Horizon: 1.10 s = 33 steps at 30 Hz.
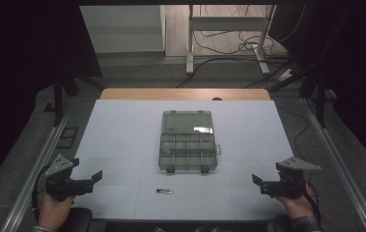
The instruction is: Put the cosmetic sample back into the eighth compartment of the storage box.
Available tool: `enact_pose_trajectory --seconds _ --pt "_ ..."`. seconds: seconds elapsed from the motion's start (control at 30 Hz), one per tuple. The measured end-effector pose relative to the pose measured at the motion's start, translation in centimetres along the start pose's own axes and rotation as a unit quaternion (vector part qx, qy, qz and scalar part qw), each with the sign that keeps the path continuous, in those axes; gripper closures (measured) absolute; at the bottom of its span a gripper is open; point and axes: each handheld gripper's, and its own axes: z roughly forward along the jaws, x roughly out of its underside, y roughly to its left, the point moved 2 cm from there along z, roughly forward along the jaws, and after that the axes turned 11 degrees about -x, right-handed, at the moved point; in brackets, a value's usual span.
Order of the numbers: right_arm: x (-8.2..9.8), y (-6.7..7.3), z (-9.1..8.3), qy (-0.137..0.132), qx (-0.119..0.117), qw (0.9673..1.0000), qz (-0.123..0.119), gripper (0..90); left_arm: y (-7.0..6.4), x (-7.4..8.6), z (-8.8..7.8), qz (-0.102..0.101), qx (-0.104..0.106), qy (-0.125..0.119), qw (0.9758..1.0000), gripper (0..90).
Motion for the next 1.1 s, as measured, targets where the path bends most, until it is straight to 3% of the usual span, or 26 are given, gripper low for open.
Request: enact_pose_trajectory --seconds 0.2,0.8,1.1 --pt "0.0 0.1 0.2 0.008 -0.006 0.9999 -0.004 0.0 -0.2 0.0 0.0 0.011 0.0 0.002 0.9999 0.7" --pt "-0.2 0.3 0.7 0.034 -0.017 0.9992 -0.014 0.0 0.0 0.0 0.0 0.007 0.01 0.0 0.9999 1.1" --pt "-0.7 0.6 1.4 0.044 -0.031 0.998 -0.032 0.0 0.0 0.0 0.0 0.003 0.011 0.0 0.9999 1.1"
